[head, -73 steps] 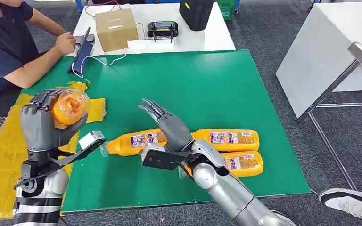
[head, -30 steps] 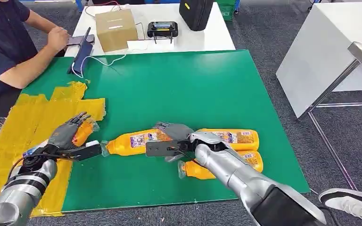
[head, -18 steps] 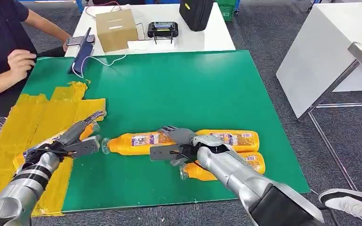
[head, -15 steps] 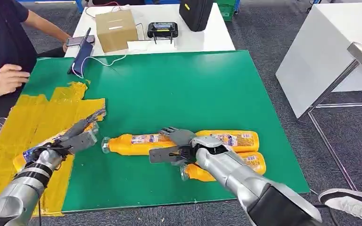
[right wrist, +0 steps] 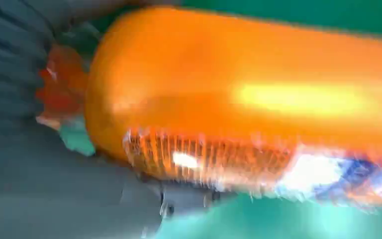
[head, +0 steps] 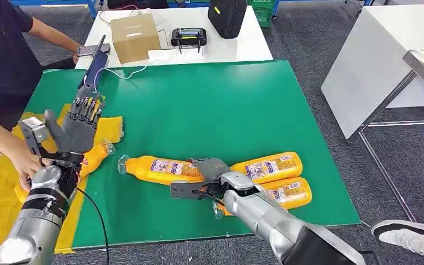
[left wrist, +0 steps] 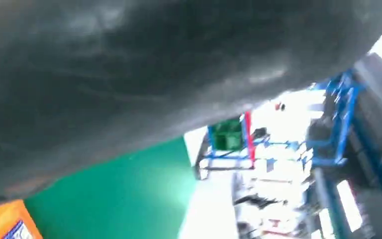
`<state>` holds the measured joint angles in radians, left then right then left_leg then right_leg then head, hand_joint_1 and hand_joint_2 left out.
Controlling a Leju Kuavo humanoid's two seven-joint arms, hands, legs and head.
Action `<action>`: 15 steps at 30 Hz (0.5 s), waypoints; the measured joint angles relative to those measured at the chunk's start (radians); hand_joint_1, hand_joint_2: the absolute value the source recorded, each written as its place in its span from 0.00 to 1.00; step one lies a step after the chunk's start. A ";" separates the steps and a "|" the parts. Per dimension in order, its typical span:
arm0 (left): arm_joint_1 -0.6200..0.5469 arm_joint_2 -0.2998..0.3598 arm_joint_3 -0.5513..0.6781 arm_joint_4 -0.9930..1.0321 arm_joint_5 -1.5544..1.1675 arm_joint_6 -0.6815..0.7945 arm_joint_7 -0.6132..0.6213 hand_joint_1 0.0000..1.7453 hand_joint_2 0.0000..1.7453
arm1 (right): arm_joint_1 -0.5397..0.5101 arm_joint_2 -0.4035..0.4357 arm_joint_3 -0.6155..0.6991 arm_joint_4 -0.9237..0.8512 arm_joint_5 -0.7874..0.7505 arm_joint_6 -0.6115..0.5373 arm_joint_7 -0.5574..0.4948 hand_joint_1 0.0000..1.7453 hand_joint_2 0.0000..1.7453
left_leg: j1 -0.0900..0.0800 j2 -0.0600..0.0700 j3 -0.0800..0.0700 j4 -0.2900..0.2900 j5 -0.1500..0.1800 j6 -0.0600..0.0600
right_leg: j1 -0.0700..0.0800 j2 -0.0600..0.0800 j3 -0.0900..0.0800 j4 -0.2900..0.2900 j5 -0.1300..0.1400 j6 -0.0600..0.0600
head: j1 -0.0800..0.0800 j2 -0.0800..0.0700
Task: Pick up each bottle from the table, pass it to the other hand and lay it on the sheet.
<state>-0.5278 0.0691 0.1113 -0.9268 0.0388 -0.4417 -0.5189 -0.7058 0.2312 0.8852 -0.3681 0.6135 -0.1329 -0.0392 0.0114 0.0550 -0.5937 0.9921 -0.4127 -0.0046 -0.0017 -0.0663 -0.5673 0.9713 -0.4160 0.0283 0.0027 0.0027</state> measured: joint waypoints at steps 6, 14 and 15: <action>0.104 -0.028 0.064 -0.133 0.047 0.002 0.024 0.00 0.00 | 0.041 0.014 -0.140 -0.035 -0.056 -0.122 -0.076 1.00 1.00 | 0.000 -0.002 -0.007 0.000 0.000 0.000 | 0.000 -0.001 -0.006 0.000 0.000 0.000 | 0.000 0.000; 0.186 -0.058 0.106 -0.250 0.108 0.020 0.058 0.00 0.00 | 0.118 0.021 -0.313 -0.190 -0.126 -0.195 -0.204 1.00 1.00 | 0.000 -0.005 -0.011 0.000 0.000 0.000 | 0.000 -0.003 -0.009 0.000 0.000 0.000 | 0.000 0.000; 0.191 -0.059 0.108 -0.258 0.108 0.020 0.058 0.00 0.00 | 0.123 0.021 -0.327 -0.206 -0.126 -0.195 -0.205 1.00 1.00 | 0.000 -0.005 -0.011 0.000 0.000 0.000 | 0.000 -0.003 -0.009 0.000 0.000 0.000 | 0.000 0.000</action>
<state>-0.3364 0.0099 0.2194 -1.1849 0.1472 -0.4215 -0.4608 -0.5829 0.2525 0.5584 -0.5742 0.4875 -0.3277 -0.2438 0.0110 0.0499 -0.6048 0.9922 -0.4124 -0.0047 -0.0017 -0.0694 -0.5762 0.9714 -0.4163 0.0286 0.0031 0.0027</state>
